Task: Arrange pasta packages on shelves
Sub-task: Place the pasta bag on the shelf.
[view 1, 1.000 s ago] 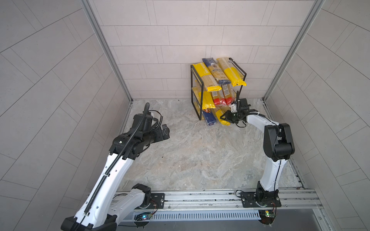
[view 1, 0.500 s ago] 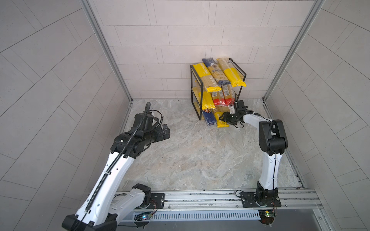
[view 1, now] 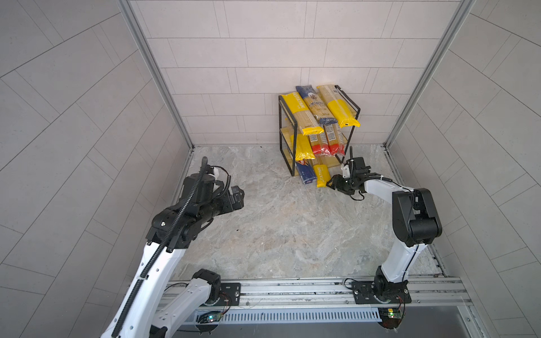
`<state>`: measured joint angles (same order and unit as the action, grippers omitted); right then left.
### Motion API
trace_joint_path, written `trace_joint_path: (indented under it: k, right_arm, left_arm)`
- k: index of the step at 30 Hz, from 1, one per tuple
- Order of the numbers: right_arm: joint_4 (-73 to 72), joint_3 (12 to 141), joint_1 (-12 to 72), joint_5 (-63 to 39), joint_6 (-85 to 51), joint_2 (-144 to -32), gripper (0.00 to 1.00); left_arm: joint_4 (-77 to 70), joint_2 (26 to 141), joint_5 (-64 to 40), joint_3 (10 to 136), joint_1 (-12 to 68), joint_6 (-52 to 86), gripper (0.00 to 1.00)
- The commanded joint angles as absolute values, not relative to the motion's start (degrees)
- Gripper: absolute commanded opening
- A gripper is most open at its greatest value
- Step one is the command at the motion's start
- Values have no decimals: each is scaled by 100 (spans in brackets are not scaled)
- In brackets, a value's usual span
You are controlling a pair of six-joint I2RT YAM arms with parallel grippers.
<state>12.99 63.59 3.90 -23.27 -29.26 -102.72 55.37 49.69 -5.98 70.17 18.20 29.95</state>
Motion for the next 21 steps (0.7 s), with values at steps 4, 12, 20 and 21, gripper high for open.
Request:
trace_joint_path:
  k: [4, 12, 20, 21]
  right_arm:
    - [945, 5858, 424, -2219, -3075, -10091, 26]
    - [698, 6515, 505, -2307, -3274, -10788, 14]
    - [720, 7629, 495, -2338, -3345, -11542, 19]
    - [706, 7700, 500, -2329, -3323, -11587, 21]
  left_arm:
    - [5734, 4834, -589, 7049, 1850, 2953, 99]
    - [5750, 4898, -427, 7106, 1846, 2918, 99]
    - [5601, 5216, -326, 7101, 1846, 2918, 99]
    - [5590, 5250, -329, 7086, 1846, 2918, 99]
